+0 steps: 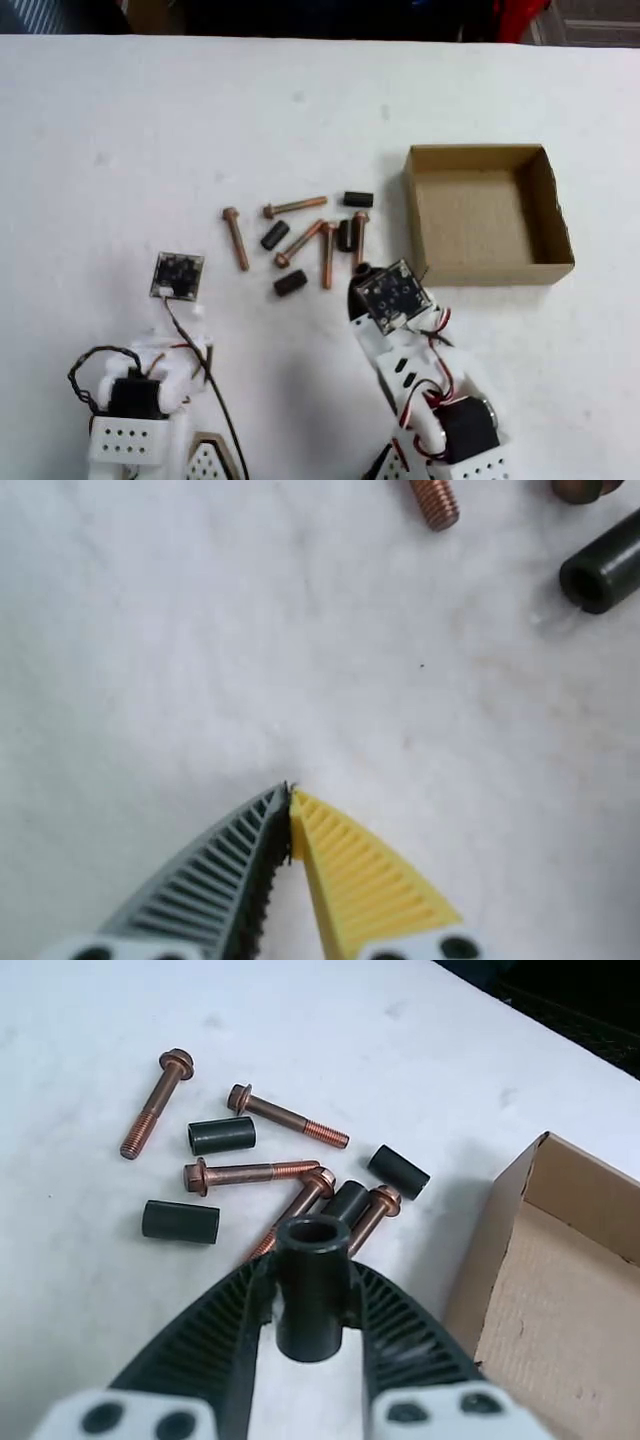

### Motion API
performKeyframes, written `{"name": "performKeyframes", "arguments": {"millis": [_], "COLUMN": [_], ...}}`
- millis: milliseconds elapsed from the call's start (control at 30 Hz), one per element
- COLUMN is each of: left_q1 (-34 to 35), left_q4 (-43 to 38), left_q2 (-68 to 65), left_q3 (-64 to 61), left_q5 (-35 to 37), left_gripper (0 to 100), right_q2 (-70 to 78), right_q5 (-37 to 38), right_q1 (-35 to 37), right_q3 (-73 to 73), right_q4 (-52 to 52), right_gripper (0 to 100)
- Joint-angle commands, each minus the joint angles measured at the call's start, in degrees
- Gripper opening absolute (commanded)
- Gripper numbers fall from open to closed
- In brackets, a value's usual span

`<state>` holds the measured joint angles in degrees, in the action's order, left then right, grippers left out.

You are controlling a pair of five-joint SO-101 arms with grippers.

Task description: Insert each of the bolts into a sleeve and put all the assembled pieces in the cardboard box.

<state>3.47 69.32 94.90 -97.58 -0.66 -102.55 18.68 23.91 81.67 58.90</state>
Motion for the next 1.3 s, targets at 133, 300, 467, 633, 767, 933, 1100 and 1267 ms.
{"name": "performKeyframes", "arguments": {"millis": [133, 300, 467, 633, 767, 933, 1100, 1267], "left_q1": [1.63, 6.81, 8.84, 12.35, 12.7, 12.7, 12.62, 11.91], "left_q4": [-4.31, -13.71, -15.3, -15.03, -14.86, -10.81, -6.51, -3.52], "left_q2": [-0.13, -0.13, -0.13, -0.31, -0.57, -0.57, -1.45, -14.37], "left_q3": [2.2, 2.29, 2.29, 8.0, 14.95, 20.4, 25.76, 35.34], "left_q5": [0.09, -13.01, -34.55, -29.98, -28.66, -28.66, -28.57, -28.57], "left_gripper": [2, 2, 2, 2, 2, 2, 2, 2], "right_q2": [-0.57, -0.57, -0.57, -0.57, -0.57, -0.57, -0.57, -0.57], "right_q5": [0.26, 0.62, 0.44, 0.26, 0.26, -5.45, -14.95, -12.66], "right_q1": [-6.02, -6.37, -6.37, -5.93, -5.93, -5.93, -6.02, -6.37], "right_q3": [3.96, 8.35, 8.88, 11.16, 11.6, 11.6, 11.6, 11.69], "right_q4": [-6.46, -11.47, -12.7, -12.53, -12.53, -12.53, -12.53, -12.53], "right_gripper": [1.6, 1.6, 1.6, 1.6, 1.6, 1.7, 1.8, 1.8]}}
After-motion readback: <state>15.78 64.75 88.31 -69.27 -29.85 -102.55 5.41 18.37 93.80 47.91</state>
